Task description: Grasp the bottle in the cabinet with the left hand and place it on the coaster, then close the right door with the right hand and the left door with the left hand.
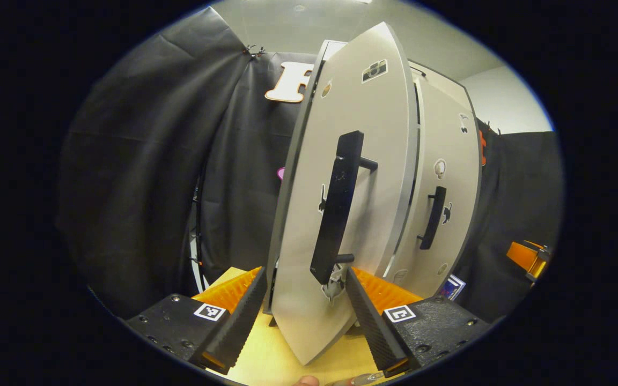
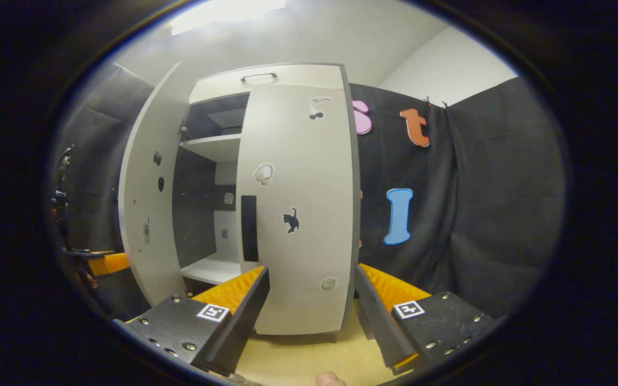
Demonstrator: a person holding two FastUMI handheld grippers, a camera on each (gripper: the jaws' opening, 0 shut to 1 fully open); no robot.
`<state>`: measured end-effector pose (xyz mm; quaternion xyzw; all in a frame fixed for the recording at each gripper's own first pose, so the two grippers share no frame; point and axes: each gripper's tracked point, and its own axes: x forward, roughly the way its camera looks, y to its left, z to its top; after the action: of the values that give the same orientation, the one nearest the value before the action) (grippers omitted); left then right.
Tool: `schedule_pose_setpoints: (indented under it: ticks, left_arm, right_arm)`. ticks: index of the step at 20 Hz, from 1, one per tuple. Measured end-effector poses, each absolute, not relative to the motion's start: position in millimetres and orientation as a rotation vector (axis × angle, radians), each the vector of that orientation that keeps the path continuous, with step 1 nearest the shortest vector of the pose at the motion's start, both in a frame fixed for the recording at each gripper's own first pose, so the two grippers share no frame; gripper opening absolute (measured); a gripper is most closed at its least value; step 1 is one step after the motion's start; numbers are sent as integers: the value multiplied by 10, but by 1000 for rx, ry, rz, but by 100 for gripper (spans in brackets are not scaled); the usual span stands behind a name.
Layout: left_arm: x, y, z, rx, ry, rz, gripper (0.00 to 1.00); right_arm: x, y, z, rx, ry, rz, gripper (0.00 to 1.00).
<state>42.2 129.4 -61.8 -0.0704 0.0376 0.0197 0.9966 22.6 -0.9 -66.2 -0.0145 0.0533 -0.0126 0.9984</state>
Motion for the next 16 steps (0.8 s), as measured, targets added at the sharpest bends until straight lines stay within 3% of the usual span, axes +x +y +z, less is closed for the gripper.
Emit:
schedule_pose_setpoints:
  ticks: [8, 16]
  left_arm:
    - [573, 683, -601, -167, 73, -102, 92]
    - [565, 527, -572, -136, 68, -139, 92]
  right_arm:
    - [143, -265, -583, -49, 93, -81, 96]
    - [136, -287, -560, -46, 87, -83, 96]
